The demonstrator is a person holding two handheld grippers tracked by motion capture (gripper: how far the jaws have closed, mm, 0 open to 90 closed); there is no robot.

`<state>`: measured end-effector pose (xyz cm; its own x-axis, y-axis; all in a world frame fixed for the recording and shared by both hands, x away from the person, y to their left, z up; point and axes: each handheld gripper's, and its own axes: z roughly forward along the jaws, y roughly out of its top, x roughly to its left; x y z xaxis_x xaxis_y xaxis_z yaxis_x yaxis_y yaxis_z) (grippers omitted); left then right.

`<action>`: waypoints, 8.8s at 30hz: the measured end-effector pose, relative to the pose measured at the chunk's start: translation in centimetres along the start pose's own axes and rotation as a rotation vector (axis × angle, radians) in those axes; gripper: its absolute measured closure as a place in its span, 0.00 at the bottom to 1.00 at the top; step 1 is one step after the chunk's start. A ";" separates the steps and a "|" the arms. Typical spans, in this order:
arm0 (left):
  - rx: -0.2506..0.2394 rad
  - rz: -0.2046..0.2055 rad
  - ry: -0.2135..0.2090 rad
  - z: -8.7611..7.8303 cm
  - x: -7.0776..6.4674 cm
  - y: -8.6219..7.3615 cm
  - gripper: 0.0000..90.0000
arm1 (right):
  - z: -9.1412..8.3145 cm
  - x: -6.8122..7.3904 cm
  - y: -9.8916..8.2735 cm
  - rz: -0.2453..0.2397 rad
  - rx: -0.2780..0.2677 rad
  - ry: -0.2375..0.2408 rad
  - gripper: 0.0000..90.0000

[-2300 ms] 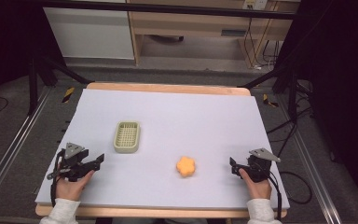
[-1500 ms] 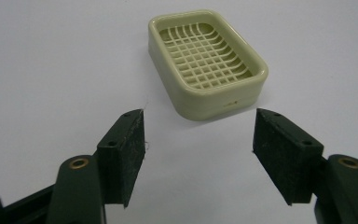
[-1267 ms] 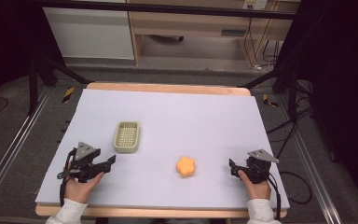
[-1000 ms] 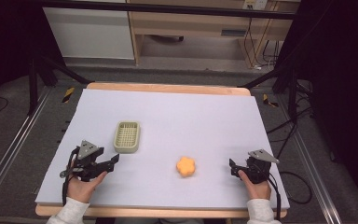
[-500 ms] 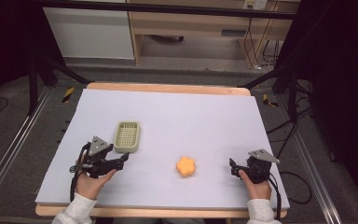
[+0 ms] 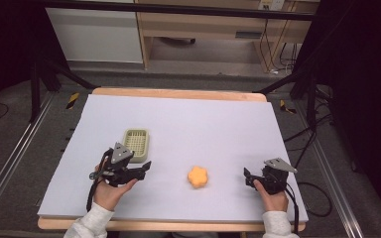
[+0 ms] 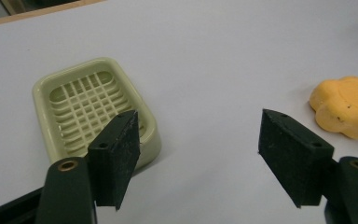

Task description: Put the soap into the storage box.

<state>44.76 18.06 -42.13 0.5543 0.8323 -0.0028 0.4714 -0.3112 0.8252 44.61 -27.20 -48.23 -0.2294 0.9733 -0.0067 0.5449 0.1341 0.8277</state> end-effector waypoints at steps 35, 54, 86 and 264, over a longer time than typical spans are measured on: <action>0.066 0.125 -0.138 4.2 -6.6 2.4 0.30 | 0.1 0.2 0.3 0.001 -0.001 0.005 0.05; 0.102 0.171 -0.179 5.8 -8.9 2.9 0.29 | 0.1 0.3 0.4 0.001 0.001 0.010 0.05; 0.188 0.244 -0.232 8.3 -11.8 3.7 0.23 | 0.2 0.3 0.4 0.003 0.002 0.015 0.05; 0.257 0.152 -0.060 2.8 -1.3 5.0 0.28 | 0.1 0.3 0.4 0.015 -0.001 0.020 0.05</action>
<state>48.26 14.15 -39.57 0.6676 0.7413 0.0700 0.5339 -0.5420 0.6490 44.85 -26.86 -47.93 -0.2371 0.9713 0.0174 0.5474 0.1188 0.8284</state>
